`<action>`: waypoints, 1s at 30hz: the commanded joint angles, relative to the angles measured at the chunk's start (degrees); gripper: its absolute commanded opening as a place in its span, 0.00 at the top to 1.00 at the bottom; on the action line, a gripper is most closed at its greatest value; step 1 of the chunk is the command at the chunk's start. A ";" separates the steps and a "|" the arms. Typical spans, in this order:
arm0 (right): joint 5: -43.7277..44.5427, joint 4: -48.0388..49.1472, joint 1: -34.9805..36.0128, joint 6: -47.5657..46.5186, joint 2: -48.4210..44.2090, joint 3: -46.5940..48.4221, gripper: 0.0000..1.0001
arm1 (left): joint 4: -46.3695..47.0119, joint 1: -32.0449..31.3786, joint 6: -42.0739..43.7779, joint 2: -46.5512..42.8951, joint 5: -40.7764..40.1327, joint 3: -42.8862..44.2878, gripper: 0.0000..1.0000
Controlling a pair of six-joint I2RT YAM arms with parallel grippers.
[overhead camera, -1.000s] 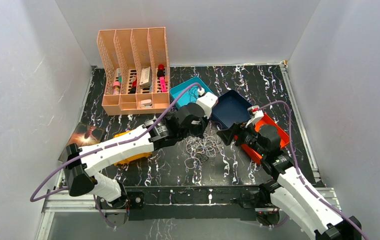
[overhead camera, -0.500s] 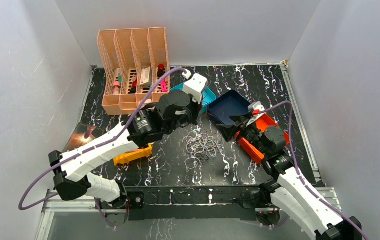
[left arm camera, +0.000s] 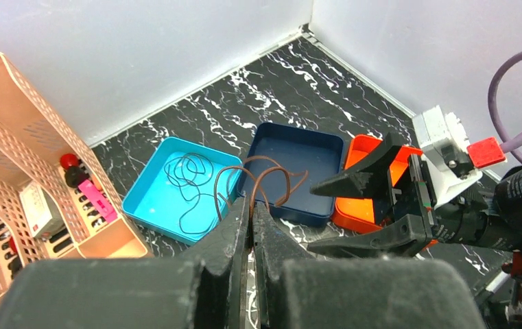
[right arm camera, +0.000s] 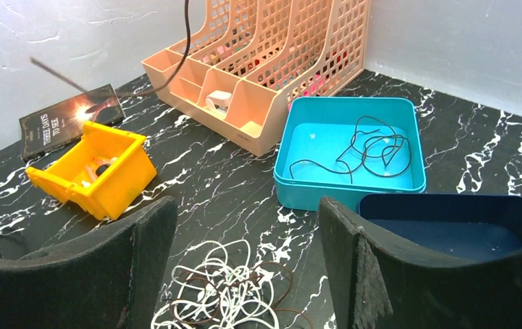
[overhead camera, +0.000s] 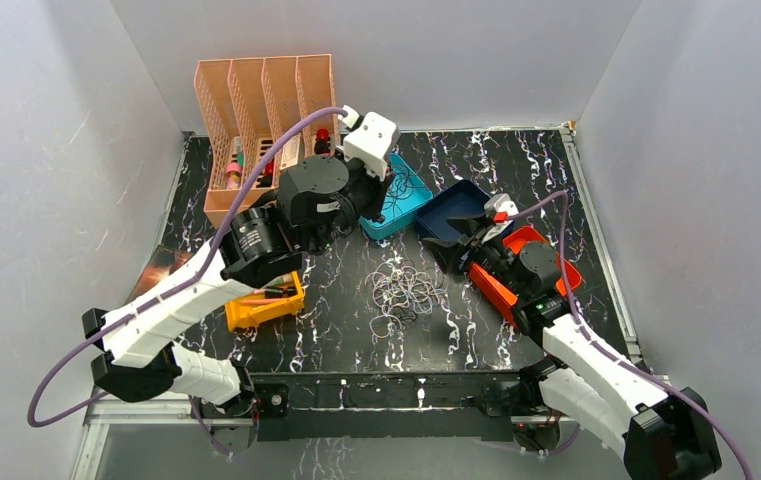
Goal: Untangle the cables
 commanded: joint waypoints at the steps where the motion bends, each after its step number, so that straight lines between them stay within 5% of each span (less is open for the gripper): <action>1: 0.87 3.07 -0.10 1.25 -0.16 2.62 0.17 | -0.45 0.28 3.28 0.16 -3.59 3.20 1.00; 6: 3.32 -4.31 -0.12 3.00 -2.82 3.12 0.18 | -2.11 2.43 2.39 3.07 -3.00 4.23 1.00; 19: 7.07 -22.22 -0.14 6.88 -11.39 4.49 0.19 | -2.47 17.79 -1.75 12.50 14.37 4.92 1.00; 30: 6.64 -26.57 -0.09 9.52 -12.73 3.23 0.19 | 1.05 25.32 -1.68 21.74 21.37 6.64 1.00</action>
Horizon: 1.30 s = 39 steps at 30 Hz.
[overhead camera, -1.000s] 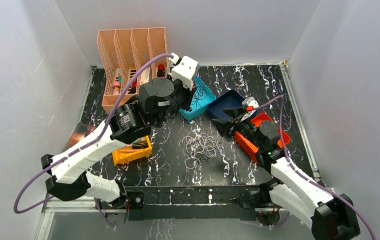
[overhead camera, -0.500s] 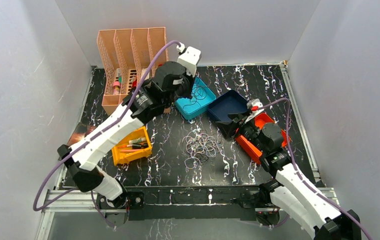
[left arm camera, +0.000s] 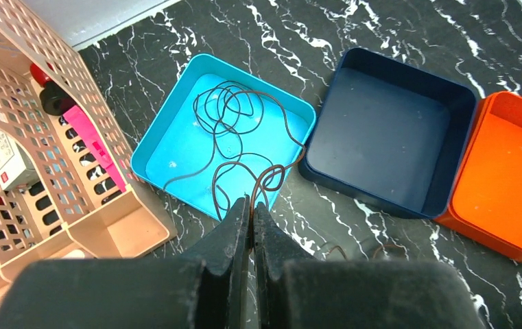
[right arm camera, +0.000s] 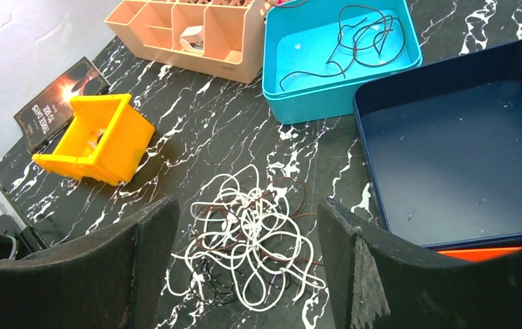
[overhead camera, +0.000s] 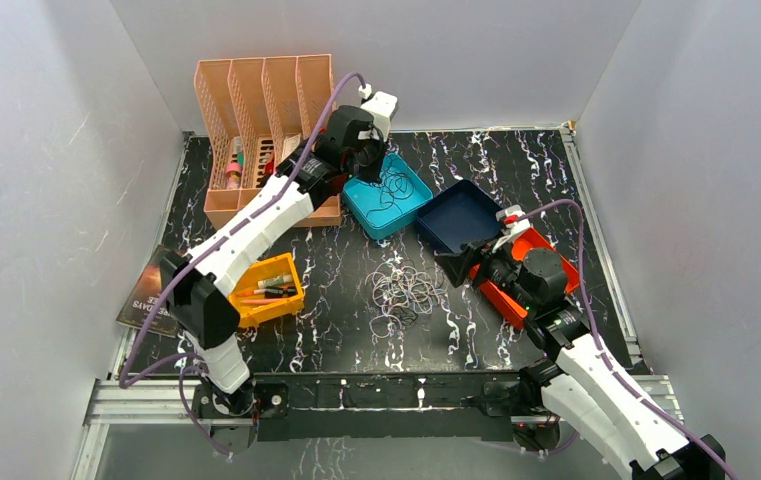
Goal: Untangle the cables
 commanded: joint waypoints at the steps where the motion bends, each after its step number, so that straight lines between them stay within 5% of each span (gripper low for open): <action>1: 0.16 0.49 -0.17 1.64 -0.92 1.50 0.19 | 2.31 2.39 0.16 1.85 4.32 3.47 1.00; 39: 1.12 -1.16 -0.13 1.17 -0.52 -0.15 0.18 | 2.68 8.30 1.74 26.36 11.38 12.07 0.97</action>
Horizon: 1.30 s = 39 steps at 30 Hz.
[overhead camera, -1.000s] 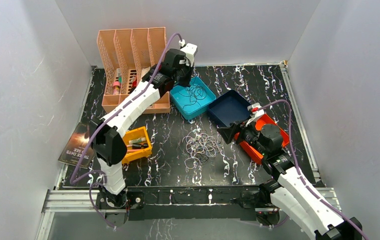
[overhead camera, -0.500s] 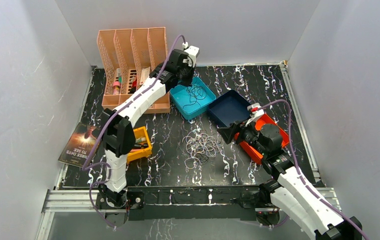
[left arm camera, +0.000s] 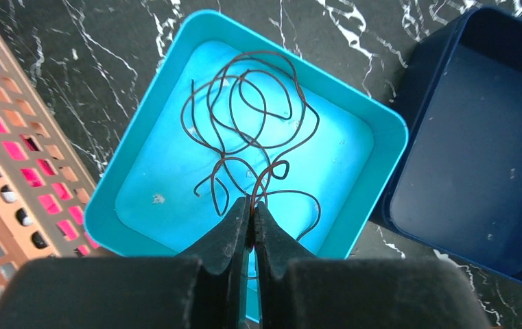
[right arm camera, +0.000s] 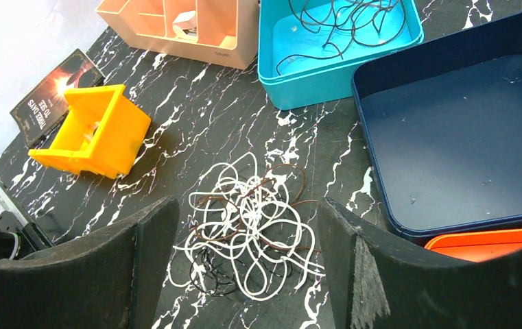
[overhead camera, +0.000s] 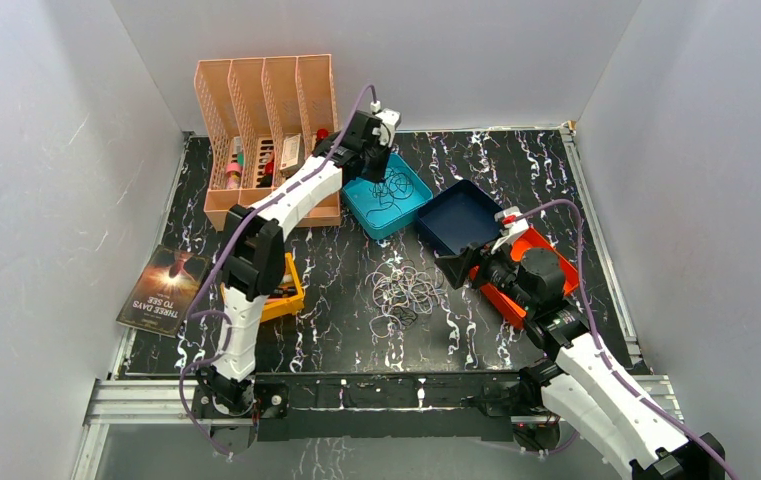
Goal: Untangle the cables
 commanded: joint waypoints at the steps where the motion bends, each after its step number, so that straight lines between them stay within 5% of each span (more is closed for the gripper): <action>1: 0.81 1.29 -0.14 -0.31 -0.99 -0.09 0.19 | -1.09 0.17 0.61 1.02 1.68 0.91 0.95; 15: 0.77 1.41 -0.09 0.01 -0.76 -0.19 0.18 | -2.12 0.20 0.71 -1.13 1.45 0.03 0.58; 25: 5.95 -1.75 -0.10 2.21 1.53 1.32 0.19 | -2.14 0.15 -1.40 -11.43 -0.23 -6.82 0.46; 39: 11.34 -8.98 -0.09 7.17 4.96 3.76 0.17 | 0.95 0.16 -5.82 -32.35 4.25 -27.46 0.43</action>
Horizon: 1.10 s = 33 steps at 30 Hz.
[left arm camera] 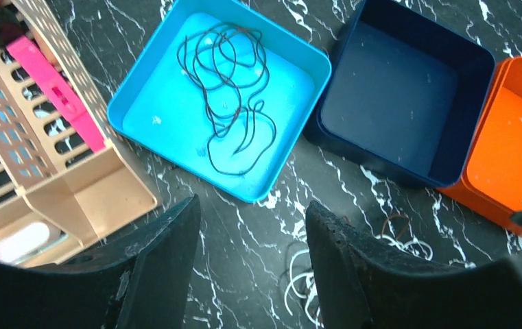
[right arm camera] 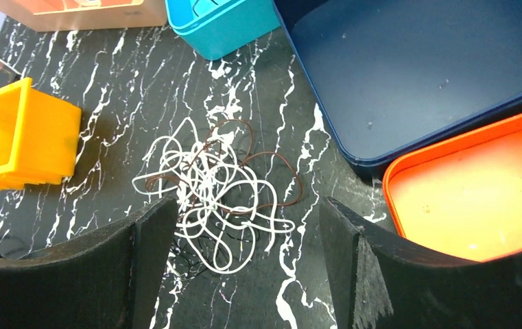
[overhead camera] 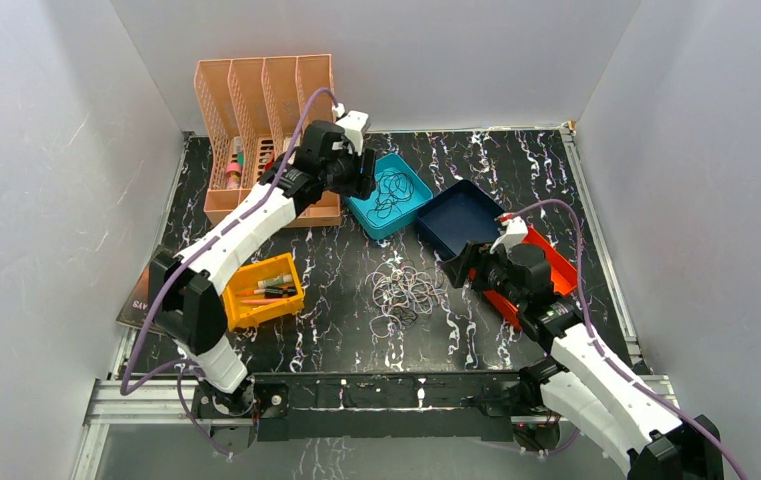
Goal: Untangle the cables
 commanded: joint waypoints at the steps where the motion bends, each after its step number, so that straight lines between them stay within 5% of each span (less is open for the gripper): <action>1: 2.70 -1.85 -0.09 2.47 0.32 3.36 0.16 | -1.24 0.15 -1.68 -6.36 2.55 -5.02 0.43; 20: 1.16 -3.58 -0.14 1.97 5.71 4.66 0.14 | -4.80 -1.60 -5.02 -13.40 2.96 -13.28 0.41; 33: -0.16 -8.73 -0.10 4.41 7.14 5.78 0.16 | -2.49 -20.20 -11.39 -17.96 -1.14 -24.10 0.44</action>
